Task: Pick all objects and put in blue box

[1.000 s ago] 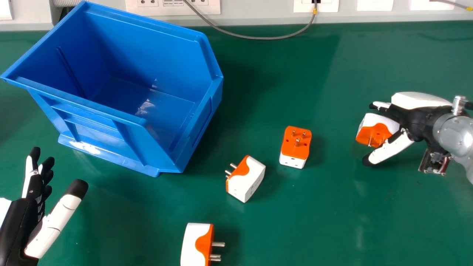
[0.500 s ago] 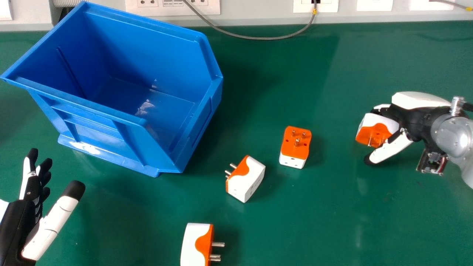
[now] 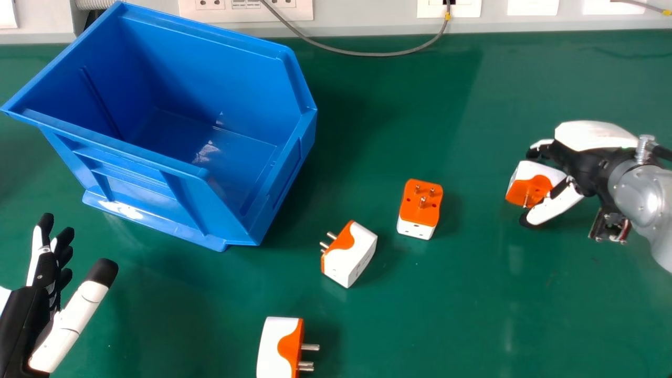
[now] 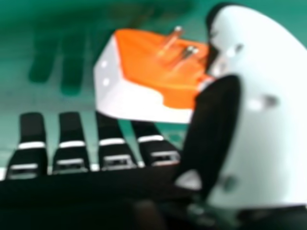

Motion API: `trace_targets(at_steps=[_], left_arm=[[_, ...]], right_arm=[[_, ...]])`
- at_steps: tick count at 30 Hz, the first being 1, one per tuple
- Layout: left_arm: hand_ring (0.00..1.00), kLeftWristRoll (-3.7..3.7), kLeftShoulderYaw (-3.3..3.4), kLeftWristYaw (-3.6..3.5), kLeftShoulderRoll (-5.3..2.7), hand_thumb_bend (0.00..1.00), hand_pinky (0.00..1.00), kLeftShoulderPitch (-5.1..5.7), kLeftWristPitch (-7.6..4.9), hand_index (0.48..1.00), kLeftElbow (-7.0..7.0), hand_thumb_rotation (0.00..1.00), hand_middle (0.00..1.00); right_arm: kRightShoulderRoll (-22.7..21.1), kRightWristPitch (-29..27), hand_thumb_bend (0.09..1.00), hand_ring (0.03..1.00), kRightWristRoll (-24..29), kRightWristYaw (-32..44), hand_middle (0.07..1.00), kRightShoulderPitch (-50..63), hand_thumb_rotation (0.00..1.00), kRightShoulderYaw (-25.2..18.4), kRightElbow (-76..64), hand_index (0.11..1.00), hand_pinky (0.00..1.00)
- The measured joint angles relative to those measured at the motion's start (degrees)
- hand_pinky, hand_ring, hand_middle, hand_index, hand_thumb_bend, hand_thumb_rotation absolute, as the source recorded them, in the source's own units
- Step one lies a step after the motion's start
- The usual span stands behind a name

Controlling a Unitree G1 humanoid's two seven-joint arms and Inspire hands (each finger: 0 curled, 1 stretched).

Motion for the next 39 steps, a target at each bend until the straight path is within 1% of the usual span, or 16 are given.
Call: trace_targets(at_steps=[2,3,4,5,6,7,9,13,14,15,16,17,19,23,34,39], left_arm=[[1.0,-0.01,0.02,-0.1,0.0,0.9,0.98,0.09,0.0,1.0,-0.04,0.84,1.0],[1.0,-0.02,0.04,-0.14,0.0,0.9,0.98,0.15,0.0,1.0,-0.04,0.83,1.0],[1.0,-0.03,0.05,-0.18,0.0,0.9,0.98,0.14,0.0,1.0,-0.06,0.83,1.0],[1.0,-0.04,0.06,-0.19,0.0,0.9,0.98,0.16,0.0,1.0,-0.08,0.83,1.0],[1.0,-0.05,0.08,-0.2,0.0,0.9,0.98,0.21,0.01,1.0,-0.12,0.83,1.0],[1.0,-0.05,0.09,-0.2,-0.01,0.9,0.98,0.26,0.02,1.0,-0.19,0.83,1.0],[1.0,-0.06,0.11,-0.22,-0.01,0.9,0.98,0.37,0.02,1.0,-0.39,0.83,1.0],[1.0,-0.07,0.23,-0.24,-0.01,0.9,0.98,0.56,0.02,1.0,-0.55,0.83,1.0],[1.0,-0.07,0.27,-0.24,-0.01,0.9,0.98,0.58,0.02,1.0,-0.56,0.83,1.0],[1.0,-0.07,0.33,-0.24,-0.01,0.9,0.98,0.59,0.02,1.0,-0.57,0.83,1.0],[1.0,-0.08,0.36,-0.24,-0.01,0.9,0.98,0.65,0.04,1.0,-0.66,0.83,1.0],[1.0,-0.09,0.36,-0.25,-0.02,0.9,0.98,0.76,0.05,1.0,-0.92,0.83,1.0],[1.0,-0.1,0.36,-0.27,-0.01,0.9,0.98,0.94,0.05,1.0,-1.33,0.83,1.0],[1.0,-0.11,0.37,-0.28,-0.02,0.9,0.98,1.03,0.05,1.0,-1.34,0.83,1.0],[1.0,-0.1,0.37,-0.31,-0.01,0.9,0.98,0.93,0.0,1.0,-1.31,0.83,1.0],[1.0,-0.1,0.37,-0.31,-0.01,0.9,0.98,0.57,0.01,1.0,-1.28,0.83,1.0]], right_arm=[[0.2,-0.5,0.497,0.749,-0.3,-1.6,0.77,0.0,0.35,0.5,1.3,0.777,0.66],[0.2,-1.0,0.498,0.702,-0.3,-2.7,0.727,0.0,0.36,0.5,1.8,0.728,0.62],[0.3,-1.1,0.498,0.702,-0.4,-3.2,0.727,0.0,0.36,0.6,2.1,0.728,0.62],[0.3,-1.3,0.492,0.639,-0.4,-3.9,0.666,0.0,0.36,0.6,2.6,0.661,0.57],[0.4,-1.4,0.492,0.639,-0.4,-4.5,0.666,0.0,0.36,0.7,2.8,0.661,0.57],[0.4,-1.6,0.493,0.584,-0.4,-4.9,0.613,0.0,0.32,0.7,3.0,0.623,0.52],[0.4,-1.9,0.493,0.518,-0.3,-5.4,0.55,0.0,0.26,0.7,3.1,0.573,0.46],[0.4,-2.1,0.493,0.47,-0.3,-5.7,0.506,0.0,0.21,0.6,3.1,0.54,0.42],[0.4,-2.1,0.493,0.47,-0.3,-5.7,0.506,0.1,0.21,0.6,3.1,0.54,0.42],[0.5,-2.0,0.497,0.459,-0.3,-5.7,0.491,0.1,0.17,0.6,3.1,0.537,0.41],[0.5,-2.0,0.497,0.459,-0.3,-5.7,0.491,0.1,0.17,0.6,3.1,0.537,0.41],[0.5,-2.0,0.5,0.447,-0.3,-5.9,0.478,0.2,0.14,0.6,3.1,0.532,0.4],[0.6,-2.0,0.503,0.435,-0.2,-6.3,0.467,0.2,0.11,0.5,3.1,0.53,0.38],[0.7,-2.0,0.508,0.417,-0.2,-7.0,0.448,0.4,0.06,0.5,3.1,0.526,0.37],[0.8,-2.0,0.513,0.41,-0.2,-7.8,0.44,0.8,0.01,0.5,3.0,0.518,0.36],[0.8,-1.7,0.515,0.421,-0.2,-8.3,0.452,1.0,0.01,0.4,2.5,0.511,0.37]])
